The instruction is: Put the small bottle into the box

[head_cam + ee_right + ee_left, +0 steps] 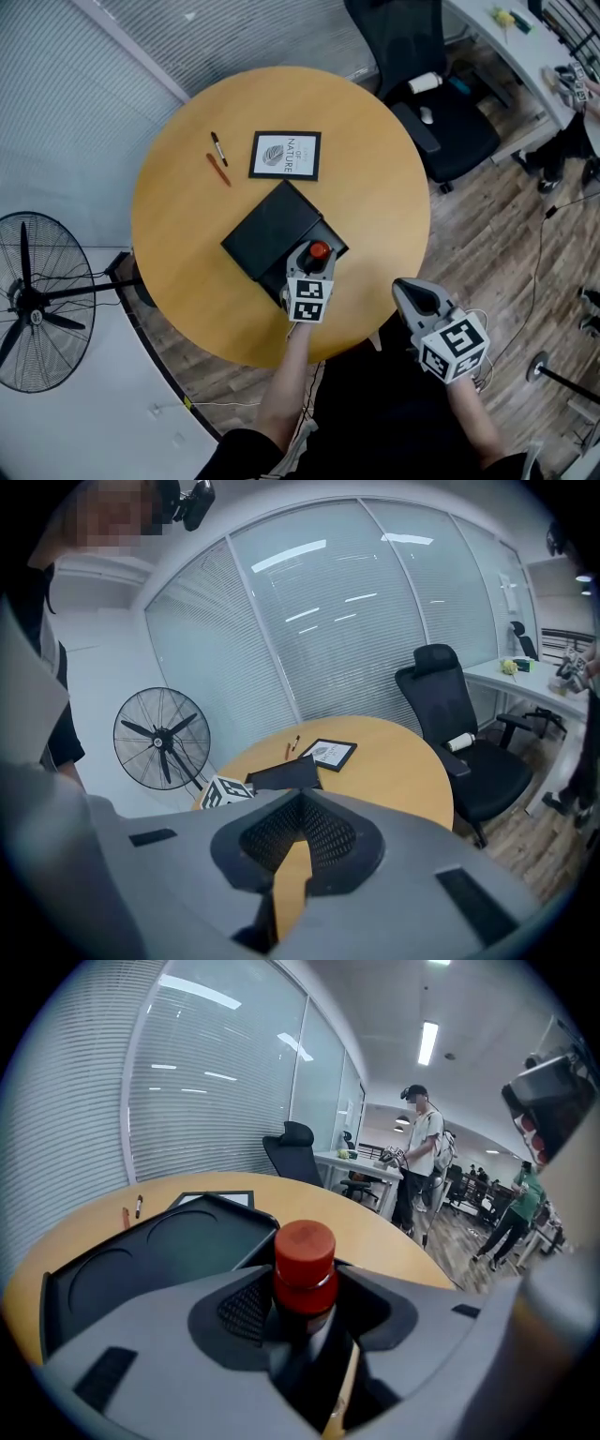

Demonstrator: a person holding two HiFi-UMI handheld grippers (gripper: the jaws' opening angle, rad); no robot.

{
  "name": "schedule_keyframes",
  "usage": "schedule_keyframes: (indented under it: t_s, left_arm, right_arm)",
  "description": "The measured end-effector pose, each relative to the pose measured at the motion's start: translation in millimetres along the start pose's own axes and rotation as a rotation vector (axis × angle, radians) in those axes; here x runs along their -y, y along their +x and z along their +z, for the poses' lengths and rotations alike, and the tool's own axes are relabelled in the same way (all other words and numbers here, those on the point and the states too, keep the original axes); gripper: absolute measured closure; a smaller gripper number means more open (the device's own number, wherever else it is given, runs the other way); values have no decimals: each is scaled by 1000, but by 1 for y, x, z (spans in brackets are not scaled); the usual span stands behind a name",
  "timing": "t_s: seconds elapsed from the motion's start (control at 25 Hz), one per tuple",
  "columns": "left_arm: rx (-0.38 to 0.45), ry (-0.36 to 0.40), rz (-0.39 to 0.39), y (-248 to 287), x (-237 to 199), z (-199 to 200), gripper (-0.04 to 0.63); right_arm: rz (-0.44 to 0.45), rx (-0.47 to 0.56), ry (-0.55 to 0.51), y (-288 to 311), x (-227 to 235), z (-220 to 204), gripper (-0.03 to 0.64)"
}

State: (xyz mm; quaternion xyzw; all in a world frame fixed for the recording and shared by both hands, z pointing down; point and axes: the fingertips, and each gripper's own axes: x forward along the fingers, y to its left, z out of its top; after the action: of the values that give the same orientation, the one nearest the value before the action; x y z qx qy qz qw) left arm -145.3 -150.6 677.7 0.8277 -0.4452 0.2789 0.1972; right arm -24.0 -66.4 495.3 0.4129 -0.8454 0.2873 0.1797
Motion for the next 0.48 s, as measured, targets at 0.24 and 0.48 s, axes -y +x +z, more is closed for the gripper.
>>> schedule_keyframes:
  t_s: [0.24, 0.48]
  left_arm:
    - [-28, 13, 8, 8, -2, -7, 387]
    - [-33, 79, 24, 15, 1, -5, 387]
  right_arm:
    - [0, -5, 1, 3, 2, 2, 607]
    - [5, -13, 2, 6, 3, 0, 607]
